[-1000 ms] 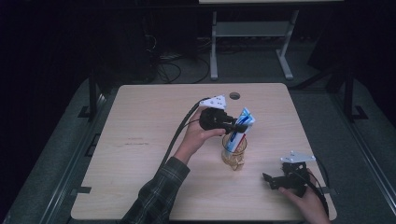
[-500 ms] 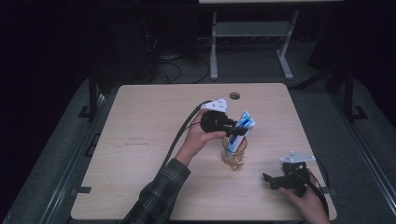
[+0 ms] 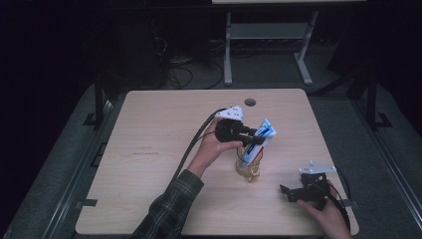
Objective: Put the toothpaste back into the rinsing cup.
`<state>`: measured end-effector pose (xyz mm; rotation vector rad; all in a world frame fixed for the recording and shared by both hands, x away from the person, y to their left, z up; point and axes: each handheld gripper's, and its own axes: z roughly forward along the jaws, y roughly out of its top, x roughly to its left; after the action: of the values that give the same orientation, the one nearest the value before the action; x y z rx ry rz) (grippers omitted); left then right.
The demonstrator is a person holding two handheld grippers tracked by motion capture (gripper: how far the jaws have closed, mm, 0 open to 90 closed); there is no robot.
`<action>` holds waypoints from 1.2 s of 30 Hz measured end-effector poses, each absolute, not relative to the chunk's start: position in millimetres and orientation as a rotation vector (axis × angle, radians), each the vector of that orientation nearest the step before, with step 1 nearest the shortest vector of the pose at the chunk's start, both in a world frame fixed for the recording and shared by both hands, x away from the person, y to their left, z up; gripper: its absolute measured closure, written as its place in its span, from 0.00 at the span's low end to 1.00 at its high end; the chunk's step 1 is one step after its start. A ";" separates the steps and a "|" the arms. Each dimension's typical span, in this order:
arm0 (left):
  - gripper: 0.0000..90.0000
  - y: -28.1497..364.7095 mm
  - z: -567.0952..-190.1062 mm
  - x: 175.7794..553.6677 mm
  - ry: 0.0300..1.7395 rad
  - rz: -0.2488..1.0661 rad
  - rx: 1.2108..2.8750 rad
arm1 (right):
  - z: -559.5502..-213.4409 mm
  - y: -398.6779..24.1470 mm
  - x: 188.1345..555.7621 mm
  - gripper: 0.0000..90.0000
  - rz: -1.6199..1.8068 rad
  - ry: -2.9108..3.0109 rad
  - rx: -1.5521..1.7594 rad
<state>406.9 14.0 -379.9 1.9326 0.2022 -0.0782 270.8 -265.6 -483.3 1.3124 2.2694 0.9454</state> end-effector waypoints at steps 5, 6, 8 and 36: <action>0.61 13.6 -377.4 405.6 0.219 -0.041 1.948 | -483.4 -265.6 270.9 0.00 0.945 2.269 1.311; 0.58 13.6 -377.4 405.6 0.219 -0.041 1.948 | -483.4 -265.7 270.9 0.00 0.945 2.269 1.309; 0.51 14.4 -375.8 405.5 0.235 -0.027 1.952 | -483.4 -265.8 271.0 0.00 0.945 2.269 1.306; 0.27 74.4 -358.7 397.1 0.492 0.232 2.013 | -483.3 -265.7 270.9 0.00 0.946 2.269 1.310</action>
<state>397.1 74.4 -358.7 2.0127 0.4921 0.2323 270.9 -265.7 -483.3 1.3100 2.2689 0.9465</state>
